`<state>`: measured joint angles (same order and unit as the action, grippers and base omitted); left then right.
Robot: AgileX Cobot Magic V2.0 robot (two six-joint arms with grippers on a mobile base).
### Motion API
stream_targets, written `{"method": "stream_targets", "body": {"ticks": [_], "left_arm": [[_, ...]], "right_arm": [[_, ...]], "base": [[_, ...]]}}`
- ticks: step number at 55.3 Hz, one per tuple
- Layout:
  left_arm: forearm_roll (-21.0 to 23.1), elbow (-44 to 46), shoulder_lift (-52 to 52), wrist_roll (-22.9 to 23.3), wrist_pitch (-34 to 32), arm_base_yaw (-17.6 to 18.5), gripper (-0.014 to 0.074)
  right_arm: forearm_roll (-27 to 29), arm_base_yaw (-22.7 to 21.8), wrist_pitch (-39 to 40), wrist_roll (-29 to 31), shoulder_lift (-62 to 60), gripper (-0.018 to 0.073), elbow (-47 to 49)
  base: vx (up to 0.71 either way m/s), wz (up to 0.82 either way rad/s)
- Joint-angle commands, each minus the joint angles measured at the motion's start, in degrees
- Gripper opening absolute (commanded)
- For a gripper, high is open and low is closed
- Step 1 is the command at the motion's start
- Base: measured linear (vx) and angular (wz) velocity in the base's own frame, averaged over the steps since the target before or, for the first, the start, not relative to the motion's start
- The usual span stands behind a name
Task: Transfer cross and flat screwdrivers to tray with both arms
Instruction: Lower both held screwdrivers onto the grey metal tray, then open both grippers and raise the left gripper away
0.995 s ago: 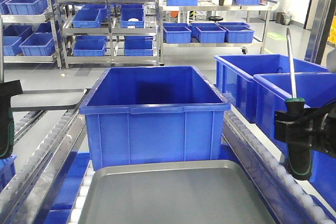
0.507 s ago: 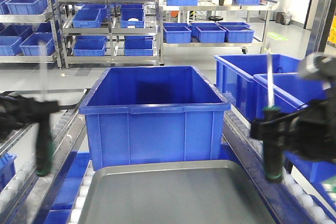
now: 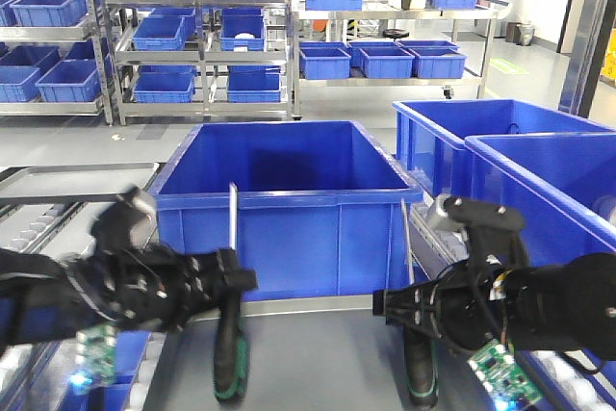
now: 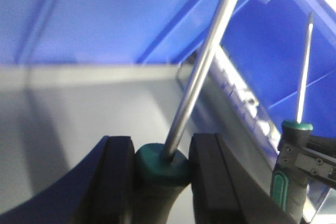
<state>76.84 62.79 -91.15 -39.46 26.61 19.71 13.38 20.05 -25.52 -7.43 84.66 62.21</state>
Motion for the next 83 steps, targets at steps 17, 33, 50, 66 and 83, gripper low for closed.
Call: {"method": "stream_targets", "body": {"ticks": [17,33,50,66,83], "left_arm": [[5.04,2.21,-2.48,0.34,2.31,0.46,0.0365],[5.72,2.21,-3.28,0.24,6.83,0.3,0.0684],[5.72,2.21,5.76,-6.18,-0.01,-1.01,0.0639],[4.43,2.21,15.11,-14.7,-3.26,-1.01,0.0531],[4.43,2.21,15.37,-14.7,-3.21,-1.01,0.043]], "right_arm": [[0.76,-0.21,-1.45,0.78,0.67,0.0319,1.78],[1.07,-0.21,-0.58,0.78,1.71,0.0593,1.78],[0.84,-0.21,0.05,0.78,-0.7,0.0573,1.78],[0.9,-0.15,-0.08,0.78,-0.77,0.0527,1.78],[0.9,-0.15,-0.29,0.78,-0.77,0.049,1.78]], "base": [[0.0,0.0],[0.0,0.0],[0.0,0.0],[0.0,0.0],[0.0,0.0]]}}
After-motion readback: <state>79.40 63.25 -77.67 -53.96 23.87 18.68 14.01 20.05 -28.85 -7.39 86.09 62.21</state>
